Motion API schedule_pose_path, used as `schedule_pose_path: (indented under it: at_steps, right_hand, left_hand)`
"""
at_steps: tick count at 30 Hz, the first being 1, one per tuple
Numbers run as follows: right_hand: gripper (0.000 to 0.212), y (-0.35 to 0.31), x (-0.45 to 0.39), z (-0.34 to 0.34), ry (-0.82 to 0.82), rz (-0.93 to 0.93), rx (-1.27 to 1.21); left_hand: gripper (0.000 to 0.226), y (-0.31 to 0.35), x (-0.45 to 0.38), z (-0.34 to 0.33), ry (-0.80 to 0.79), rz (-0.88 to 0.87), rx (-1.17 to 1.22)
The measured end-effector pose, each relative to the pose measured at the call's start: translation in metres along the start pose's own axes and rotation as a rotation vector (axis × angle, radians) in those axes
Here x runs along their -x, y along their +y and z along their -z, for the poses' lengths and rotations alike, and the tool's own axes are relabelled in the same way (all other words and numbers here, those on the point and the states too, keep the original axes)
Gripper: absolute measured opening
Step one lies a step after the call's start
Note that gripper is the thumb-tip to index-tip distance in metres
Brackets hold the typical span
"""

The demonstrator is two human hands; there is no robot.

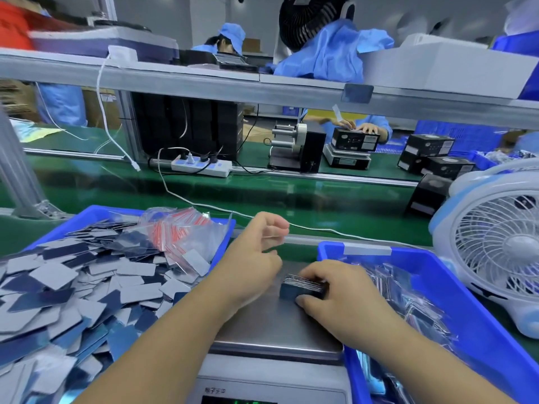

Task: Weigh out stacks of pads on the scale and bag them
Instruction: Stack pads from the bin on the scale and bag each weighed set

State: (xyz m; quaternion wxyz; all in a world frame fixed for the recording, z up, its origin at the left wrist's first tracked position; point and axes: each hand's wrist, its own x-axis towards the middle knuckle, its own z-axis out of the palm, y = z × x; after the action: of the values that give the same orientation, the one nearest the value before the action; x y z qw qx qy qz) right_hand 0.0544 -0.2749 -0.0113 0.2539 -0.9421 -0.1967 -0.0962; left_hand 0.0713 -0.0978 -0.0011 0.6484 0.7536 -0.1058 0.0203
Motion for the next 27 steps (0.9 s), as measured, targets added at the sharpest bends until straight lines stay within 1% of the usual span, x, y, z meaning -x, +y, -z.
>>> schedule_pose_path:
  at_steps: [2, 3, 5, 6, 7, 8, 9, 10, 11, 14, 16, 19, 21, 22, 24, 26, 27]
  right_hand:
    - [0.017, -0.001, 0.000, 0.002, 0.088, 0.007, -0.024]
    - [0.017, -0.002, 0.001, 0.003, 0.149, 0.016, -0.036]
    - [0.019, -0.006, 0.002, 0.006, 0.283, 0.046, -0.069]
    - [0.021, -0.007, 0.002, 0.008, 0.350, 0.063, -0.091]
    - [0.024, -0.009, 0.003, 0.009, 0.411, 0.076, -0.112]
    - [0.027, -0.010, 0.003, 0.010, 0.464, 0.084, -0.129]
    - [0.028, -0.012, 0.004, 0.011, 0.507, 0.088, -0.142]
    - [0.028, -0.013, 0.004, 0.012, 0.540, 0.090, -0.153]
    - [0.026, -0.014, 0.004, 0.012, 0.560, 0.089, -0.163]
    - [0.023, -0.015, 0.003, 0.011, 0.557, 0.078, -0.137]
    - [0.022, -0.016, 0.002, 0.008, 0.555, 0.086, -0.077]
    - [0.020, -0.017, 0.000, 0.004, 0.564, 0.102, -0.041]
    - [0.021, -0.015, 0.000, 0.003, 0.537, 0.108, -0.049]
    - [0.025, -0.013, 0.000, 0.003, 0.501, 0.111, -0.057]
    - [0.039, -0.010, 0.001, 0.005, 0.388, 0.123, -0.085]
    - [0.062, -0.006, 0.002, 0.010, 0.268, 0.148, -0.098]
    - [0.073, -0.005, 0.002, 0.012, 0.226, 0.175, -0.092]
  left_hand:
    - [0.038, 0.001, -0.002, 0.000, 0.103, 0.070, 0.029]
    - [0.031, 0.003, -0.001, -0.002, 0.107, 0.100, 0.093]
    - [0.015, 0.006, -0.001, -0.007, 0.064, 0.156, 0.314]
    - [0.023, 0.007, 0.000, -0.010, 0.021, 0.179, 0.435]
    - [0.036, 0.007, 0.002, -0.012, -0.034, 0.194, 0.530]
    - [0.044, 0.007, 0.005, -0.016, -0.102, 0.191, 0.578]
    - [0.045, 0.008, 0.008, -0.022, -0.171, 0.174, 0.593]
    - [0.041, 0.009, 0.011, -0.028, -0.222, 0.150, 0.595]
    - [0.037, 0.009, 0.013, -0.034, -0.242, 0.136, 0.602]
    - [0.033, 0.006, 0.014, -0.044, -0.192, 0.125, 0.651]
    - [0.037, 0.005, 0.012, -0.044, -0.169, 0.112, 0.672]
    - [0.039, 0.005, 0.010, -0.042, -0.119, 0.108, 0.640]
    - [0.041, 0.006, 0.010, -0.040, -0.112, 0.122, 0.607]
    - [0.039, 0.006, 0.009, -0.039, -0.122, 0.131, 0.586]
    - [0.033, 0.008, 0.009, -0.031, -0.155, 0.166, 0.537]
    - [0.031, 0.010, 0.007, -0.019, -0.207, 0.238, 0.497]
    - [0.035, 0.011, 0.007, -0.012, -0.249, 0.275, 0.483]
